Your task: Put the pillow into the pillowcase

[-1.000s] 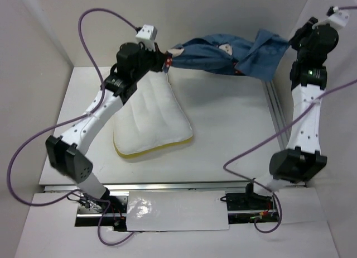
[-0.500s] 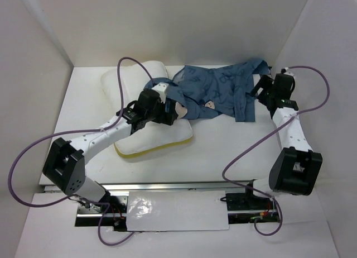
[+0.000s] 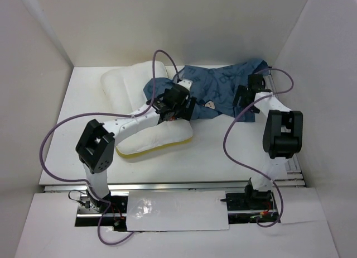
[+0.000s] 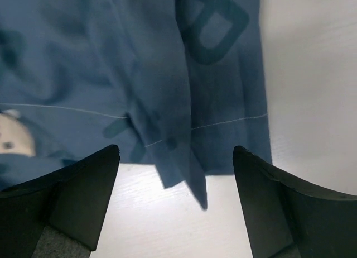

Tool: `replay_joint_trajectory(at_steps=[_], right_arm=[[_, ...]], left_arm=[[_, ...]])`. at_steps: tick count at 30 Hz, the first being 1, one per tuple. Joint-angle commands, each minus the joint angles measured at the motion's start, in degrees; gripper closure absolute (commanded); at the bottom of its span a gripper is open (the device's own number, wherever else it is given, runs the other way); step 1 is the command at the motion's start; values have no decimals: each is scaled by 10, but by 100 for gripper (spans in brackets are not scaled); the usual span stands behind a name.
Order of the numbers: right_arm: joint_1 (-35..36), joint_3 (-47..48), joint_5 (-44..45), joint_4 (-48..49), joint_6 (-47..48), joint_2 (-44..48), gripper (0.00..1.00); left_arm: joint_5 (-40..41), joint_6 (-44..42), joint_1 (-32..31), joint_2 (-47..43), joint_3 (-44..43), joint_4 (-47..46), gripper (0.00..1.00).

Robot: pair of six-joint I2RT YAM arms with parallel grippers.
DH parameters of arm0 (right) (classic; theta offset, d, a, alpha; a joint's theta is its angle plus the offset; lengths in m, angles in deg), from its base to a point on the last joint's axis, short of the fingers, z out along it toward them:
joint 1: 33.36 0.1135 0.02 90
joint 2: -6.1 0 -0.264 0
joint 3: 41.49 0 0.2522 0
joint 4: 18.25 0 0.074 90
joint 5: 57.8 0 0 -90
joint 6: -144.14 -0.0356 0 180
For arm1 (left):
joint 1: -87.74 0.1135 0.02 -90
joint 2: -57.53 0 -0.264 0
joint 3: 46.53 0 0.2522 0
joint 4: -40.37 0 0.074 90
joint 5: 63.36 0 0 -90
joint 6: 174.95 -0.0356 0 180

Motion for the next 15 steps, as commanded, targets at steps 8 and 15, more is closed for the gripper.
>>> replay_joint_trajectory(at_steps=[8, 15], right_arm=[[9, 92, 84, -44, 19, -121, 88], [-2, 113, 65, -25, 19, -4, 100]], left_arm=[[89, 31, -2, 41, -44, 50, 97], [122, 0, -2, -32, -52, 18, 100]])
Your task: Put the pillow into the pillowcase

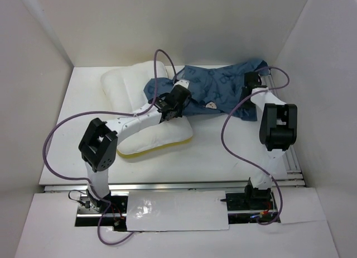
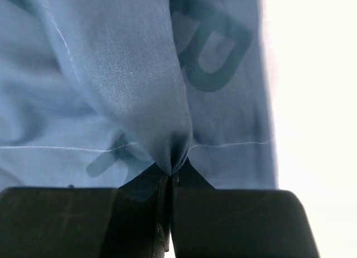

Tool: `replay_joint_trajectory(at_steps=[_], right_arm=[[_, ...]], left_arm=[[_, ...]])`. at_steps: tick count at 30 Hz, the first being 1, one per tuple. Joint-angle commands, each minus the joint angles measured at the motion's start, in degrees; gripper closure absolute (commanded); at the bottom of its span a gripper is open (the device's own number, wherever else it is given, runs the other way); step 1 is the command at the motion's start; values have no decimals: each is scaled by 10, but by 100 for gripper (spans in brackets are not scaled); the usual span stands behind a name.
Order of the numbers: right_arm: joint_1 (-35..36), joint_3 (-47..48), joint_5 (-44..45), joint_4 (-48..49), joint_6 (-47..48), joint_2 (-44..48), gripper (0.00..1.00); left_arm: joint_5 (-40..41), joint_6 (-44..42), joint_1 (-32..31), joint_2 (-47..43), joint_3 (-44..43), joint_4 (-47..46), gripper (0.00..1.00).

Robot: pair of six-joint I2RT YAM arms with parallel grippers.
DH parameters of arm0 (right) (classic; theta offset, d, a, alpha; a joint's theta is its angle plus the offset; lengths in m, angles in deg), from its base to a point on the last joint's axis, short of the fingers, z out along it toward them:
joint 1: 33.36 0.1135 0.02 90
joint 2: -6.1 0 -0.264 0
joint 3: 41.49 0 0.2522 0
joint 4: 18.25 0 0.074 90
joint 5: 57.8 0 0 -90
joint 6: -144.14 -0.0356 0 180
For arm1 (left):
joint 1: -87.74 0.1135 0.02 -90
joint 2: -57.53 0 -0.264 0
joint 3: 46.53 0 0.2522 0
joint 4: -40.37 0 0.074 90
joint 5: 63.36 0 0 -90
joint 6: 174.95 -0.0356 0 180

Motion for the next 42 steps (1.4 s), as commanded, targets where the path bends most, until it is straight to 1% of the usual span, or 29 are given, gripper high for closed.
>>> replay_joint_trajectory(at_steps=[1, 4, 7, 8, 9, 11, 12, 13, 14, 15, 16, 17, 18, 21, 23, 24, 25, 26, 28, 29, 32, 34, 35, 36, 38, 39, 40, 41, 42], right_arm=[[-14, 48, -3, 5, 3, 134, 100], [-48, 93, -3, 5, -10, 212, 100], [-87, 140, -3, 0, -10, 268, 100], [-96, 154, -3, -8, -10, 277, 100], [-115, 192, -3, -16, -10, 283, 100], [-137, 242, -3, -49, -16, 291, 100], [-159, 293, -3, -60, -16, 291, 100], [-170, 319, 16, -67, -25, 297, 100], [-188, 360, 35, -67, -25, 297, 100], [-194, 378, 61, -67, -33, 297, 100], [-194, 396, 123, -67, -33, 303, 100], [-199, 413, 152, -61, -33, 303, 100], [-199, 454, 175, -61, -23, 297, 100], [-199, 525, 231, -88, -5, 279, 99], [-199, 507, 260, -70, 16, 287, 99], [-199, 498, 260, -62, 16, 287, 99], [-199, 492, 260, -57, 21, 296, 99], [-199, 492, 255, -57, 21, 296, 99], [-199, 471, 210, -57, 21, 301, 100], [-199, 462, 143, -57, 27, 301, 100], [-199, 451, 28, -57, 7, 264, 100], [-187, 451, -15, -45, 1, 238, 100], [-187, 451, -40, -36, 1, 224, 100], [-170, 462, -62, -29, 1, 185, 100], [-130, 529, -71, -29, 9, 136, 100], [-117, 571, -64, -41, 15, 78, 100], [-100, 660, -64, -41, 15, 49, 100], [-100, 698, -54, -46, 15, 25, 100], [-100, 719, -47, -25, 5, 9, 100]], left_arm=[[53, -38, -1, -80, -43, -28, 100], [96, -58, 4, -110, -61, -28, 100], [116, -74, 18, -168, -55, -28, 100], [116, -75, 25, -186, -47, -28, 100], [106, -83, 32, -222, -47, -35, 100], [85, -90, 64, -257, -41, -35, 100], [85, -97, 75, -275, -41, -40, 100], [85, -105, 94, -307, -41, -40, 100], [85, -115, 103, -324, -41, -52, 100], [85, -124, 112, -339, -41, -52, 100], [85, -135, 131, -366, -47, -58, 100], [85, -142, 142, -378, -52, -58, 100], [93, -142, 162, -387, -52, -58, 100], [100, -148, 199, -423, -65, -58, 100], [85, -138, 246, -442, -71, -47, 100], [85, -138, 246, -442, -71, -47, 100], [57, -138, 262, -450, -71, -47, 100], [35, -124, 269, -450, -71, -41, 100], [-22, -117, 274, -450, -71, -40, 100], [-71, -110, 281, -440, -71, -40, 100], [-130, -89, 281, -380, -77, -40, 100], [-161, -82, 281, -334, -101, -52, 100], [-189, -76, 281, -280, -113, -59, 100], [-202, -76, 281, -248, -152, -73, 100], [-210, -71, 276, -179, -207, -91, 100], [-217, -66, 276, -95, -306, -86, 100], [-217, -54, 276, -47, -376, -49, 100], [-223, -54, 271, 3, -459, -17, 100], [-249, -47, 271, 89, -616, 6, 100]])
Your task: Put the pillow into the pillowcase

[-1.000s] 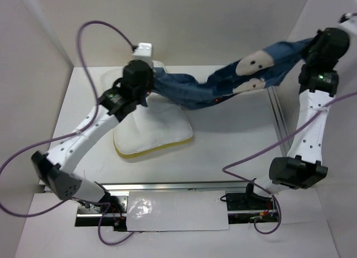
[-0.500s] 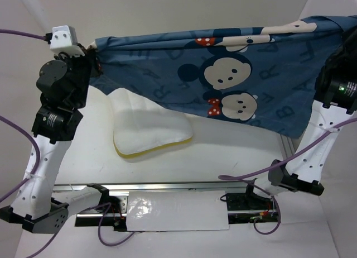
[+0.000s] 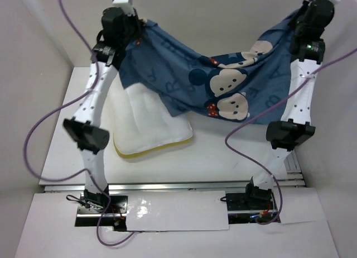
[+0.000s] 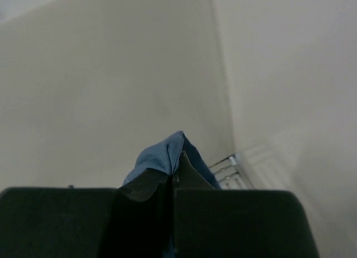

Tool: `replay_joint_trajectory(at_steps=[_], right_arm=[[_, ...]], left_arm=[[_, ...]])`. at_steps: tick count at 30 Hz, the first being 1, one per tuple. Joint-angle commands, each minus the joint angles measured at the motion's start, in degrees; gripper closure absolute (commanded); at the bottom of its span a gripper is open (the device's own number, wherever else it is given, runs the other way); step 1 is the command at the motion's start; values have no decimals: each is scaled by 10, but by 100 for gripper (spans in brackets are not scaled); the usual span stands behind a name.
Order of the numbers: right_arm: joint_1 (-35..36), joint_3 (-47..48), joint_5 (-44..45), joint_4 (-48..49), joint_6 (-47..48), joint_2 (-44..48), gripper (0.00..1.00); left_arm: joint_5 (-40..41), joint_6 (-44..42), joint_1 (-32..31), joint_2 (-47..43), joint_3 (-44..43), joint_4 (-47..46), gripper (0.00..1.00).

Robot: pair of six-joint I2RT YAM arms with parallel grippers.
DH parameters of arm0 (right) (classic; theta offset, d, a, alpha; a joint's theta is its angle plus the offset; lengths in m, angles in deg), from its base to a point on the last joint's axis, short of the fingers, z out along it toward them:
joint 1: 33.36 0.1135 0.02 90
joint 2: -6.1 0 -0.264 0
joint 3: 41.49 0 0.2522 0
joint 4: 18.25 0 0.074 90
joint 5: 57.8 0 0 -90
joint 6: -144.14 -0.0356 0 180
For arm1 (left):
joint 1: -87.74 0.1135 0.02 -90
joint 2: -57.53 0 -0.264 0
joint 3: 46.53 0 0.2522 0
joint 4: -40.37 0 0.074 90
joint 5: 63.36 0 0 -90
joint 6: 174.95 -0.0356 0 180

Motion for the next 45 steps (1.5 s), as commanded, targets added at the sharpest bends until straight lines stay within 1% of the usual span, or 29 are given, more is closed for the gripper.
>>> replay_joint_trajectory(at_steps=[1, 2, 3, 4, 6, 7, 9, 10, 11, 12, 13, 14, 15, 16, 17, 18, 19, 20, 22, 23, 24, 25, 27, 29, 34, 36, 38, 40, 45], right_arm=[[8, 82, -11, 48, -11, -26, 100], [-2, 57, -5, 67, -26, -11, 100], [-15, 22, -19, 89, -49, 31, 100], [-45, -42, -32, 127, -63, 54, 100], [-76, -75, -53, 136, -85, 84, 99], [-88, -82, -77, 120, -85, 98, 98], [-116, -110, -106, 91, -85, 114, 95], [-132, -162, -106, 71, -105, 126, 95], [-141, -206, -113, 71, -105, 141, 95], [-151, -256, -130, 71, -131, 182, 97], [-157, -316, -140, 95, -140, 206, 97], [-163, -435, -145, 103, -147, 232, 97], [-163, -489, -150, 103, -162, 277, 94], [-163, -547, -156, 120, -169, 299, 90], [-157, -660, -166, 133, -175, 318, 82], [-151, -710, -172, 144, -175, 354, 75], [-143, -755, -172, 152, -182, 368, 68], [-136, -819, -158, 144, -188, 380, 57], [-131, -858, -121, 131, -194, 408, 44], [-131, -864, -109, 120, -194, 408, 39], [-131, -850, -100, 106, -189, 408, 28], [-122, -839, -89, 95, -175, 408, 25], [-101, -817, -89, 95, -163, 402, 20], [-79, -810, -89, 101, -143, 397, 18], [30, -794, -53, 128, -83, 369, 15], [72, -774, -29, 128, -56, 334, 12], [92, -756, -18, 128, -44, 291, 11], [103, -729, -17, 128, -38, 262, 11], [125, -678, -12, 141, -32, 171, 11]], left_arm=[[-58, 28, -4, 138, -282, 27, 100], [-66, 28, -4, 138, -296, 1, 100], [-66, 43, -4, 125, -235, -28, 100], [-72, 43, -4, 56, -171, -69, 100], [-83, 50, -4, -20, -46, -174, 100], [-88, 45, -9, -50, 42, -189, 100], [-75, 24, -16, -111, 131, -176, 100], [-45, 16, -23, -145, 166, -168, 100], [-45, 16, -23, -146, 208, -162, 100], [-5, 16, -30, -188, 307, -162, 100], [11, 16, -35, -214, 364, -156, 100], [21, 16, -35, -239, 425, -161, 92], [12, 31, -41, -290, 487, -171, 79], [-3, 43, -41, -313, 605, -180, 54], [-28, 50, -41, -334, 660, -212, 18], [-72, 66, -47, -365, 745, -225, 0], [-82, 77, -55, -377, 775, -226, 0], [-82, 90, -61, -386, 799, -226, 0], [-82, 99, -74, -412, 842, -218, 0], [-71, 99, -74, -417, 842, -204, 0], [-56, 99, -74, -417, 833, -157, 0], [-24, 106, -80, -424, 810, -134, 0], [2, 106, -87, -430, 788, -106, 0], [23, 106, -92, -430, 761, -93, 0], [56, 94, -98, -400, 690, -88, 0], [71, 65, -98, -346, 631, -72, 0], [103, 60, -98, -281, 564, -46, 0], [125, 53, -98, -245, 529, -23, 0], [104, 69, -75, -157, 466, -7, 0]])
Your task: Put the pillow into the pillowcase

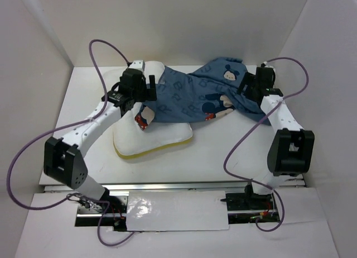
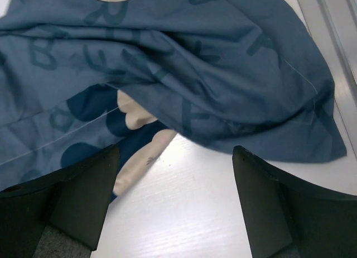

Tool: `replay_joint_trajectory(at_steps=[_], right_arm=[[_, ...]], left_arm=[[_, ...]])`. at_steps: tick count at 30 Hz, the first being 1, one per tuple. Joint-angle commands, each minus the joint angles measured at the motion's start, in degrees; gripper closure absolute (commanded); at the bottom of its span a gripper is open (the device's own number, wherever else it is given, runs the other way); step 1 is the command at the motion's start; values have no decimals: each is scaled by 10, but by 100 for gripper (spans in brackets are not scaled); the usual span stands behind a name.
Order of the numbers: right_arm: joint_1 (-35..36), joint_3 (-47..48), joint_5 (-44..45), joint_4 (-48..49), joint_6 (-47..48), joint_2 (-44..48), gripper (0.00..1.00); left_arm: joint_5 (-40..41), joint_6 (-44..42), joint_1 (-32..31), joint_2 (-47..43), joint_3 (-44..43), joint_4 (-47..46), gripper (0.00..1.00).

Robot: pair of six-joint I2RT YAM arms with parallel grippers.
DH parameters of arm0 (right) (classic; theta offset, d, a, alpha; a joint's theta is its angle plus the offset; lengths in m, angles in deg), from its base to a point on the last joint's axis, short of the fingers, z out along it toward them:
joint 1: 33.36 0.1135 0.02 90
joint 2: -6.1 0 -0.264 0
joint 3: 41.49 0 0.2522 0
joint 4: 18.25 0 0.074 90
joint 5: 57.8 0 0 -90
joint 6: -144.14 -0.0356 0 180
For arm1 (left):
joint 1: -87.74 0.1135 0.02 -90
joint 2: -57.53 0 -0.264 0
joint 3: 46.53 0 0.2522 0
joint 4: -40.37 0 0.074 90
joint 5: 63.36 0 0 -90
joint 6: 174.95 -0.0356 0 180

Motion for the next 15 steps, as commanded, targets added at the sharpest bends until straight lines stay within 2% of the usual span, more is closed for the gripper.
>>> replay_joint_trajectory(at_steps=[1, 5, 7, 8, 10, 11, 12, 14, 15], right_arm=[[24, 51, 13, 39, 27, -38, 11], [47, 70, 22, 39, 41, -79, 11], [52, 70, 34, 39, 47, -92, 11], [52, 70, 34, 39, 47, -92, 11], [52, 64, 34, 39, 47, -92, 12], [52, 56, 34, 39, 47, -92, 12], [52, 50, 34, 45, 41, -87, 12], [52, 40, 39, 50, 40, -72, 12], [52, 33, 39, 50, 40, -66, 12]], left_arm=[[13, 3, 12, 54, -41, 18, 0], [45, 14, 18, 113, -86, 18, 3], [53, 14, 23, 148, -107, 4, 14], [46, 9, 28, 156, -112, -4, 24], [40, -2, 28, 185, -124, -24, 31], [40, -2, 28, 196, -133, -24, 39], [40, -2, 28, 206, -141, -24, 59], [50, 5, 23, 213, -148, -24, 90], [58, 5, 16, 213, -148, -35, 97]])
